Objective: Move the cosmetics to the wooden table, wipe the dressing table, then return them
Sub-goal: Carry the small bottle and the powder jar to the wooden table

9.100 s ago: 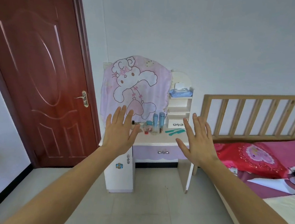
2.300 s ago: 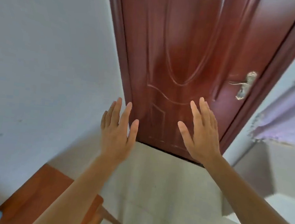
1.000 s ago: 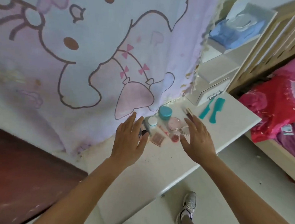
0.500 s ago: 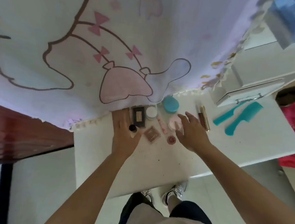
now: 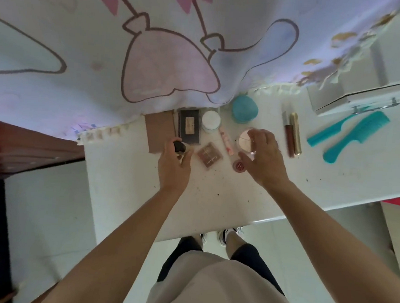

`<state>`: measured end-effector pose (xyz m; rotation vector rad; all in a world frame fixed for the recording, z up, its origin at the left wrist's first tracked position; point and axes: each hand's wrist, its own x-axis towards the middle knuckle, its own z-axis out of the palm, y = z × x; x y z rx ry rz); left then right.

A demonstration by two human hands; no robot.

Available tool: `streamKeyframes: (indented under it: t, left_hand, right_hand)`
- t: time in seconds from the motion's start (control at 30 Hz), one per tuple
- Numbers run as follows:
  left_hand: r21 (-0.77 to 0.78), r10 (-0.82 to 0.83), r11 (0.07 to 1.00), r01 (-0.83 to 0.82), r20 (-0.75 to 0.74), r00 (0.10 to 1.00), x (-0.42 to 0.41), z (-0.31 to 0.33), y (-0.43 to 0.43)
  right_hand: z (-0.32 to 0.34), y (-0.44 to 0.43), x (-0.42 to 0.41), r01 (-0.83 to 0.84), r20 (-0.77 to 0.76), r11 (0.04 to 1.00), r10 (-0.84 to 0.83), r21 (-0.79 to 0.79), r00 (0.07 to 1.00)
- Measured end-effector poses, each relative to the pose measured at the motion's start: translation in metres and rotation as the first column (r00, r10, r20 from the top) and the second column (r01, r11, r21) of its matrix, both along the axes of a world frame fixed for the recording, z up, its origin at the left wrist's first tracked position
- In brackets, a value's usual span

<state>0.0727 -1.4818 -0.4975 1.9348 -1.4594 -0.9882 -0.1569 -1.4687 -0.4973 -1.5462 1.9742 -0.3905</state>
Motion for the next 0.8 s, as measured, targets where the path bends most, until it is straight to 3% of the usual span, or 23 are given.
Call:
streamKeyframes:
  t: [0.23, 0.43, 0.63, 0.8]
  left_hand:
    - [-0.151, 0.003, 0.988, 0.000, 0.020, 1.000, 0.017, 0.055, -0.001]
    - [-0.317, 0.096, 0.943, -0.104, -0.040, 0.995, 0.026, 0.130, 0.006]
    - [-0.512, 0.262, 0.829, -0.224, 0.001, 0.965, 0.041, 0.195, 0.059]
    - [-0.531, 0.492, 0.747, -0.399, 0.039, 0.870, 0.069, 0.221, 0.153]
  right_hand:
    - [0.050, 0.010, 0.006, -0.106, -0.047, 0.979, 0.099, -0.172, 0.994]
    - [0.115, -0.010, 0.023, -0.171, -0.056, 0.887, 0.162, -0.429, 0.985]
    - [0.161, -0.021, 0.054, -0.298, -0.018, 0.762, 0.352, -0.575, 0.936]
    - [0.178, 0.008, 0.110, -0.411, 0.020, 0.644, 0.552, -0.645, 0.834]
